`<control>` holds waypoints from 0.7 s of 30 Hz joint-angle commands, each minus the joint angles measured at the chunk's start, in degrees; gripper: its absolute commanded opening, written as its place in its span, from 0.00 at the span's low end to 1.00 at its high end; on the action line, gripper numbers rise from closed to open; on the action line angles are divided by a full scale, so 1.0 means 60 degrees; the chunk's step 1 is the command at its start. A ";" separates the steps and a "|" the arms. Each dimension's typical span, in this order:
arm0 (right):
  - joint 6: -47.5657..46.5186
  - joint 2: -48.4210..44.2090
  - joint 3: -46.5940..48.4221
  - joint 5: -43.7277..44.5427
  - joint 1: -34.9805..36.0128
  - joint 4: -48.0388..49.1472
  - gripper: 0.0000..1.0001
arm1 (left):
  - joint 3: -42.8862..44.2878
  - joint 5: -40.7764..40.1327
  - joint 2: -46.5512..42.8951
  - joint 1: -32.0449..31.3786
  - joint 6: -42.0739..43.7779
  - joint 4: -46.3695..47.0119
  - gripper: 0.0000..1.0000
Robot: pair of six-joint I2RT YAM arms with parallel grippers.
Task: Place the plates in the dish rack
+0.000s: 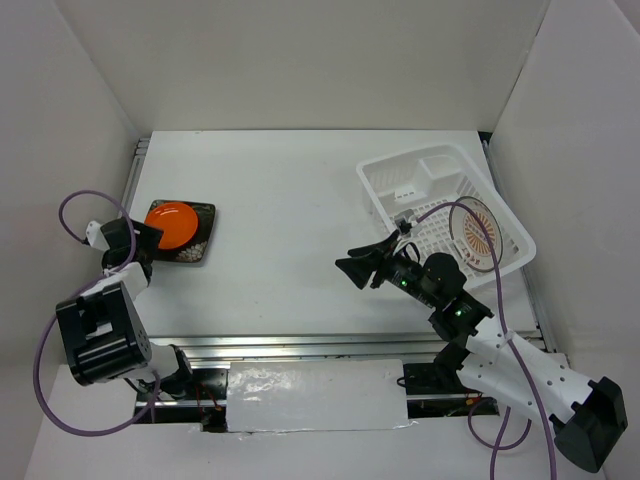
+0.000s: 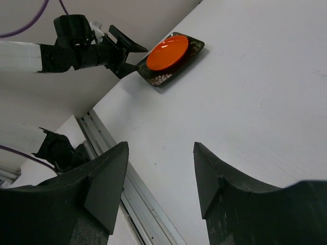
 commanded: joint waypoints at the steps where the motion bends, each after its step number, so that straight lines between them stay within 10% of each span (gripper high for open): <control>1: -0.0172 0.0033 -0.0108 0.0083 0.0030 0.0547 0.62 | 0.0269 -0.0048 0.0414 0.0042 0.0135 0.0455 0.81; 21: -0.0304 0.0047 -0.0079 0.0289 0.0044 0.0532 0.63 | 0.0796 0.0772 0.1894 0.0028 0.0252 0.1026 0.62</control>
